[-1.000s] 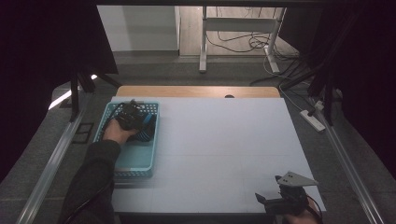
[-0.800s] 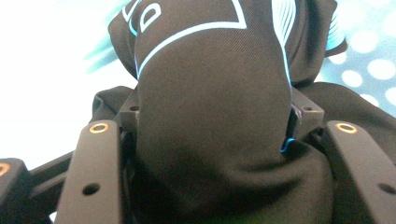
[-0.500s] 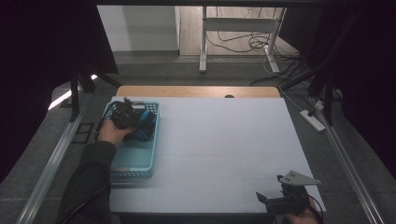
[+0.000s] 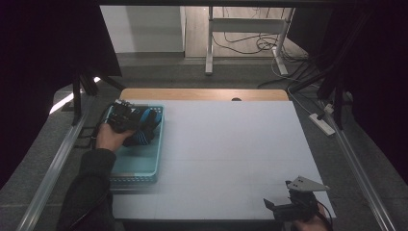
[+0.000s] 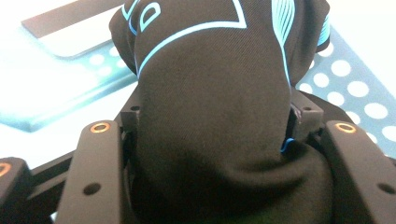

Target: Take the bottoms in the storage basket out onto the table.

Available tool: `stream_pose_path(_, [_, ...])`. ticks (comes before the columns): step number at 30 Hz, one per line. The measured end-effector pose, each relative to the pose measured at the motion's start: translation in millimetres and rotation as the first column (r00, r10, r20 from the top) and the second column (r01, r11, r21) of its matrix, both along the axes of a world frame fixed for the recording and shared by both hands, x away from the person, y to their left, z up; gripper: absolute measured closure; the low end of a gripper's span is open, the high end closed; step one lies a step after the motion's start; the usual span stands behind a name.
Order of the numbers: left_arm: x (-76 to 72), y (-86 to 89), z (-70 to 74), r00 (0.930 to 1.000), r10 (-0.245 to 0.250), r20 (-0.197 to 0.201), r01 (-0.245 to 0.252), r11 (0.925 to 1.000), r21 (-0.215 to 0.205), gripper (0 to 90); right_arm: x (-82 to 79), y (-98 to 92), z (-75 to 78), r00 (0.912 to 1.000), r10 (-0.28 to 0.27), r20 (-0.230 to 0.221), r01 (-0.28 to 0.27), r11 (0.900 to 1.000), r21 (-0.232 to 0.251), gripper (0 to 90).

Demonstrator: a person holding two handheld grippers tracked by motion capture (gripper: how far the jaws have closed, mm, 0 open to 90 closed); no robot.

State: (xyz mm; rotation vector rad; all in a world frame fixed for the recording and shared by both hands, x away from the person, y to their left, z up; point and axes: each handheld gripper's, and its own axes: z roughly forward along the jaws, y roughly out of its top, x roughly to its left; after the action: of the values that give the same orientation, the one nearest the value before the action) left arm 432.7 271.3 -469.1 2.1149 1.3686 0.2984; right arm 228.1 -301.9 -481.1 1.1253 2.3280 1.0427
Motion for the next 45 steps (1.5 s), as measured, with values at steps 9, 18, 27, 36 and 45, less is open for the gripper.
stream_pose_path(9, [-17.0,2.6,4.5,0.9977,0.003,0.068,-0.001,0.9992,-0.041,42.3,-0.1,-0.4,0.3,1.0,-0.001,0.0,0.001,1.0,0.003,0.0])
stream_pose_path(18, [-28.2,9.9,9.6,0.9941,0.022,0.106,-0.014,0.9971,-0.075,42.3,-0.5,-0.5,0.6,1.0,0.0,0.003,0.0,1.0,0.004,0.0])
stream_pose_path(27, [-36.8,9.6,18.0,0.9897,0.016,0.142,-0.002,0.9955,-0.095,42.2,-0.9,-1.4,0.9,1.0,0.001,0.007,-0.001,1.0,0.014,0.0])
stream_pose_path(36, [-43.6,8.4,27.8,0.9853,0.008,0.171,0.013,0.9929,-0.118,42.2,-1.0,-1.4,1.0,1.0,0.0,0.008,0.0,1.0,0.015,0.0])
stream_pose_path(45, [-48.9,5.9,37.7,0.9803,-0.001,0.198,0.028,0.9908,-0.132,42.1,-0.8,-1.3,0.9,1.0,0.002,0.006,-0.002,1.0,0.01,0.0])
